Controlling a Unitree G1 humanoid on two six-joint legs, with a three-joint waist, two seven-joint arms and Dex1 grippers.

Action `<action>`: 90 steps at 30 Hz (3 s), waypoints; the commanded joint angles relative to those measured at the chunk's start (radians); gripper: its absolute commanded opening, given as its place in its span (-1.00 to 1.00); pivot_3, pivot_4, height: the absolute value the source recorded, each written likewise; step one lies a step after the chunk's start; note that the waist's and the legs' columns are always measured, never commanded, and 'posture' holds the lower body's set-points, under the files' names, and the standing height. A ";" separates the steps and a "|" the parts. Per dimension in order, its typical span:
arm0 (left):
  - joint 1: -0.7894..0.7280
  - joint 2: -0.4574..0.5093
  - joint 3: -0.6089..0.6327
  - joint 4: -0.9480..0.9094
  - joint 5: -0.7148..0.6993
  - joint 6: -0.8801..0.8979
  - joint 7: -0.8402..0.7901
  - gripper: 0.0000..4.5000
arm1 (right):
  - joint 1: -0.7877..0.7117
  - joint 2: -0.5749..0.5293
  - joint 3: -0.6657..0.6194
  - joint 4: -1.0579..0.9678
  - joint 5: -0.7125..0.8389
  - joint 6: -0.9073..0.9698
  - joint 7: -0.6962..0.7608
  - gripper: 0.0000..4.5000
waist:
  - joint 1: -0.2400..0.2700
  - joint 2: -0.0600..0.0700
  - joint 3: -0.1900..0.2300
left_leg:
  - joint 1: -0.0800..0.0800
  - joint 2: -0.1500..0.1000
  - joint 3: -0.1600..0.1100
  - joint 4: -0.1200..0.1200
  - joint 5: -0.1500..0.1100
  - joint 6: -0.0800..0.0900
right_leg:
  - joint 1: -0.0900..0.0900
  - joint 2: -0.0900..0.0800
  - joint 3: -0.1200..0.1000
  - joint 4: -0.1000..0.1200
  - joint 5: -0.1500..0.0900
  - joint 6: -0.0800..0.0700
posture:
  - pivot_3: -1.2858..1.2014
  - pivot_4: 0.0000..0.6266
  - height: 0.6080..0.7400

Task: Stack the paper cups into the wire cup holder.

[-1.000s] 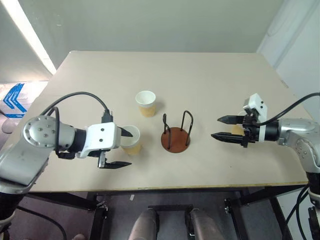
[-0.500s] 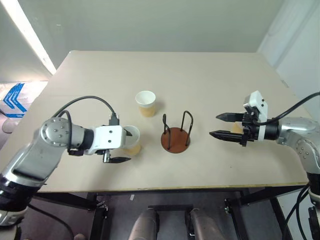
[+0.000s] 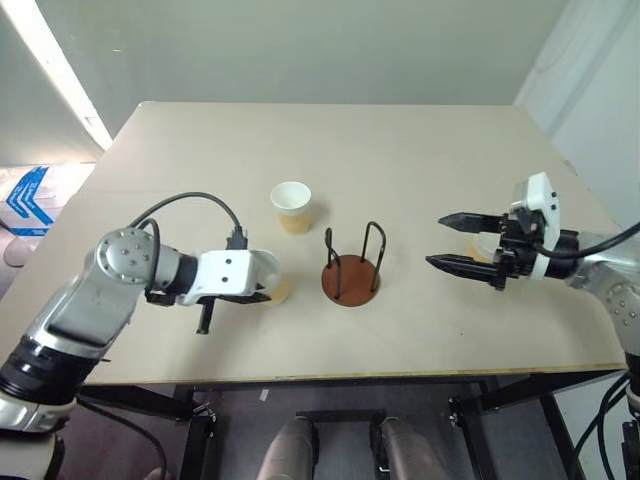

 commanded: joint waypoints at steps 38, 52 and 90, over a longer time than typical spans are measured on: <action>-0.838 -0.403 -0.323 0.651 -0.235 -0.132 -0.276 -0.98 | 0.345 -0.027 -0.267 -0.392 0.289 0.110 -0.274 0.86 | 0.017 0.000 0.000 | -0.003 -0.003 0.001 0.007 -0.001 0.010 | 0.007 -0.003 0.000 -0.008 0.006 0.024 | 0.03 -0.52 1.00; -0.799 -0.424 -0.391 0.642 -0.204 -0.205 -0.276 -0.90 | 0.246 -0.054 -0.231 -0.272 0.200 0.057 -0.342 0.86 | 0.016 0.000 0.000 | -0.009 -0.004 0.001 0.018 -0.004 0.015 | 0.007 -0.004 0.001 -0.008 0.006 0.028 | 0.03 -0.52 1.00; -0.382 -0.164 0.248 0.225 -0.376 0.365 -0.011 0.97 | -0.124 -0.326 0.308 0.235 -0.468 -0.215 -0.005 0.86 | 0.010 0.002 0.001 | -0.011 -0.005 0.004 0.019 -0.002 0.019 | 0.003 -0.006 0.000 -0.007 0.009 0.030 | 0.03 -0.52 1.00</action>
